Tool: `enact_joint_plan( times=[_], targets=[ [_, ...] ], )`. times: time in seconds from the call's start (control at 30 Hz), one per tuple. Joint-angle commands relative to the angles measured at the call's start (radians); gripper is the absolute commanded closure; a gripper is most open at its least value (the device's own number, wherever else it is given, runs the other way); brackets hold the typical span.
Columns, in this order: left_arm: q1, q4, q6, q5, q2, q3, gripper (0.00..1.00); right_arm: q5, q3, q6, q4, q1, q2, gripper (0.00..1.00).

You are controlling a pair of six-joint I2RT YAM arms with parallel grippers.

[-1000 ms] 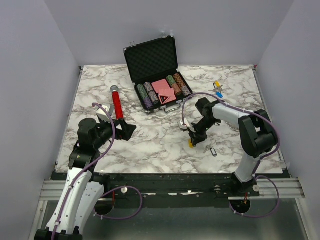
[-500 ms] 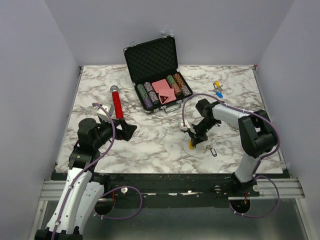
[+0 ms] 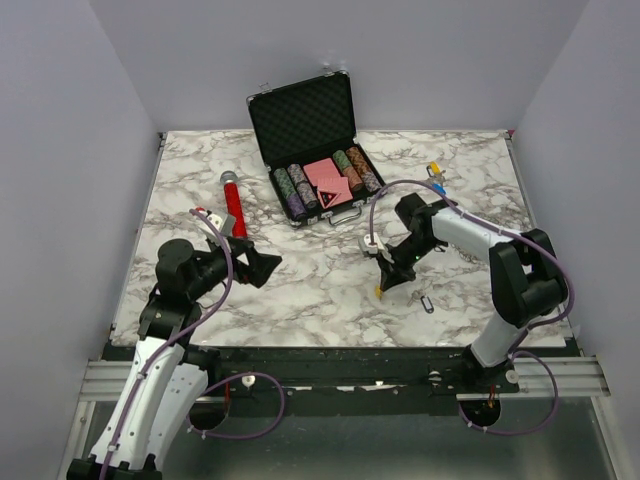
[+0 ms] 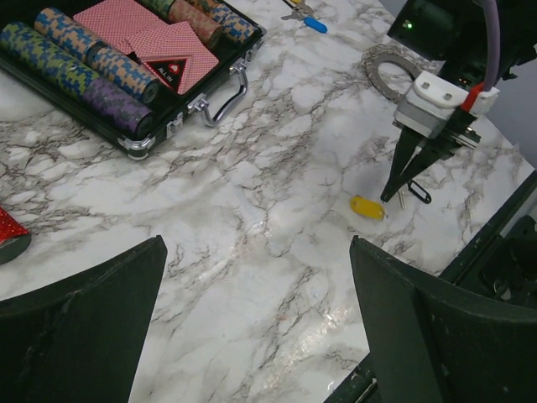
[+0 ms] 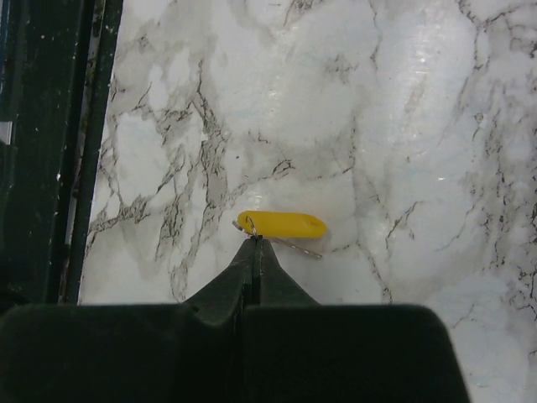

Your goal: Put the keys on the keyring

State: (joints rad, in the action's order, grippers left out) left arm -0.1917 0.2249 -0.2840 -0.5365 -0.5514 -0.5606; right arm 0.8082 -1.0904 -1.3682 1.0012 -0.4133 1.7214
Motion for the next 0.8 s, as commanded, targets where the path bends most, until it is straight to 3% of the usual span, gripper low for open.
enact_joint_plan(
  times=[0.0,0.23,0.77],
  targets=[
    [-0.022,-0.045,0.008,-0.065,0.008,0.018,0.02,-0.029,0.023,0.147,-0.117,-0.010,-0.023,0.99],
    [-0.026,-0.039,0.011,-0.059,-0.004,0.018,0.02,-0.175,0.069,0.310,-0.288,-0.010,-0.037,0.99],
    [-0.029,-0.035,0.014,-0.054,-0.013,0.014,0.02,-0.141,0.089,0.314,-0.260,-0.010,-0.019,0.99]
  ],
)
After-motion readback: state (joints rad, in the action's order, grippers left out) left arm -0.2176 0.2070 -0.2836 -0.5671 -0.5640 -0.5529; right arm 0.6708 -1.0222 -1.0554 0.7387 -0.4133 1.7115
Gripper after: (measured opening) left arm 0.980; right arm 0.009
